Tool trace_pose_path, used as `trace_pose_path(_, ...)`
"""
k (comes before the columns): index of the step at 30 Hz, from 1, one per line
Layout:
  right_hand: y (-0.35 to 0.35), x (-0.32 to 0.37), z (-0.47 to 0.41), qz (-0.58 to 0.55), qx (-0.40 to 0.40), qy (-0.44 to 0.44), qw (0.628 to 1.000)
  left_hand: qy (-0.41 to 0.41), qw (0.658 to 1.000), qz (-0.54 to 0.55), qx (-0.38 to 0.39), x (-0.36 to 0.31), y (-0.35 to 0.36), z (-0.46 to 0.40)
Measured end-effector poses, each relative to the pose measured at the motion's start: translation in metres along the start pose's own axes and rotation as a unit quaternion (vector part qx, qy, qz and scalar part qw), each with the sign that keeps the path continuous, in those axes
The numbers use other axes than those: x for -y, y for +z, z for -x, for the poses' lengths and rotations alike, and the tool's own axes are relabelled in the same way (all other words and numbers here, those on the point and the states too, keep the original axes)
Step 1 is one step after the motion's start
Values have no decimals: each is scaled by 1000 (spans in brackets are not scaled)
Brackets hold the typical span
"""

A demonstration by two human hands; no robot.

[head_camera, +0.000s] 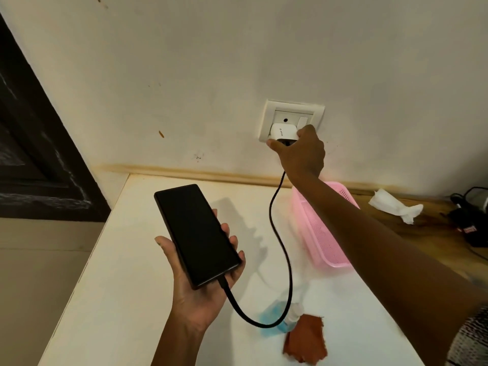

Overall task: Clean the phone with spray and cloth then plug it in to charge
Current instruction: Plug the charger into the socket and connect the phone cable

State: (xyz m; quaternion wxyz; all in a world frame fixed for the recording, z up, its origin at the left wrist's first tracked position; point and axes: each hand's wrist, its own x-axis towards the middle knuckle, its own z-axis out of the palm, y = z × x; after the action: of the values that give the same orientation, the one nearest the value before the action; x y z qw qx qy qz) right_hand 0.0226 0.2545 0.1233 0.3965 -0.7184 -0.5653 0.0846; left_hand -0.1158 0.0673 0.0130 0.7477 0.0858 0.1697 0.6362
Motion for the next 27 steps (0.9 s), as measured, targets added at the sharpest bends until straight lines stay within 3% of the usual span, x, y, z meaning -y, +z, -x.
trace_pose_path(7, -16, -2, 2, 55, 68, -2, 996, -10, 1000, 7, -5, 2, 2, -2)
trace_pose_path(12, -19, -19, 20, 96, 17, -52, 994, -10, 1000, 12, -3, 1, 3, -2)
trace_pose_path(19, -13, -8, 16, 127, 13, -78, 989, -7, 1000, 13, 3, 0, 1, 0)
trace_pose_path(23, -15, -13, 12, 203, 28, -159, 966, -6, 1000, 12, 1, 1, 1, -1)
trace_pose_path(27, -13, -14, 12, 172, 22, -149, 974, -3, 1000, 4, 5, 2, 1, -2)
